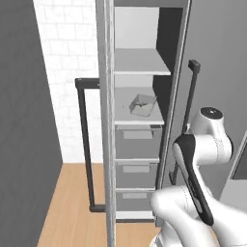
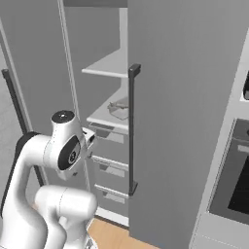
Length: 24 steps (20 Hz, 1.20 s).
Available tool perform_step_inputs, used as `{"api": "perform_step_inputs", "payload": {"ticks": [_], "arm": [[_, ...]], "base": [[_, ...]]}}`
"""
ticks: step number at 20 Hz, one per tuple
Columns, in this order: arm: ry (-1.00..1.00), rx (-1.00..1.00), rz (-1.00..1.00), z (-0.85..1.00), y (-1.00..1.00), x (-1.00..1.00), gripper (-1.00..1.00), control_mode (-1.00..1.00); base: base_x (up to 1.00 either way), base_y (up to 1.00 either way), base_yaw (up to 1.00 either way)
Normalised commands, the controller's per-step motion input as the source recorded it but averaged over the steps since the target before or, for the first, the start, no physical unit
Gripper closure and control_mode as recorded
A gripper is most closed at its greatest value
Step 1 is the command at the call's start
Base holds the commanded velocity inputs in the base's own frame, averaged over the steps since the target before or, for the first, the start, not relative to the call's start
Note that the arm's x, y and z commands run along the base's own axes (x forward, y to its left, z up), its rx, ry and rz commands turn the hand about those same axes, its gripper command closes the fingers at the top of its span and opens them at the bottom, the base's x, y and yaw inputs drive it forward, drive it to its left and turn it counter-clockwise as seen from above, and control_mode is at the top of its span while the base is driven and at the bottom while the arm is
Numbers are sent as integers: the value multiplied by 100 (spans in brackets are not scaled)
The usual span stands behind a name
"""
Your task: Take the meat container that has the fish and place it on the second highest rack of the freezer. Then take the vegetable container that has the bell pepper and cucumber and place it on the highest rack of the freezer.
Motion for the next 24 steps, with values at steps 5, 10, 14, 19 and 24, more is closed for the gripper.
{"api": "perform_step_inputs", "payload": {"ticks": [5, 10, 14, 19, 24], "arm": [[0, 0, 0, 0, 0, 0, -100, 100], [0, 0, 0, 0, 0, 0, -100, 100], [0, 0, 0, 0, 0, 0, -100, 100], [0, 0, 0, 0, 0, 0, -100, 100], [0, 0, 0, 0, 0, 0, -100, 100]], "base": [[-49, -100, -33], [-3, -100, -39], [-2, -100, -27], [49, -100, -3], [24, -100, 0]]}}
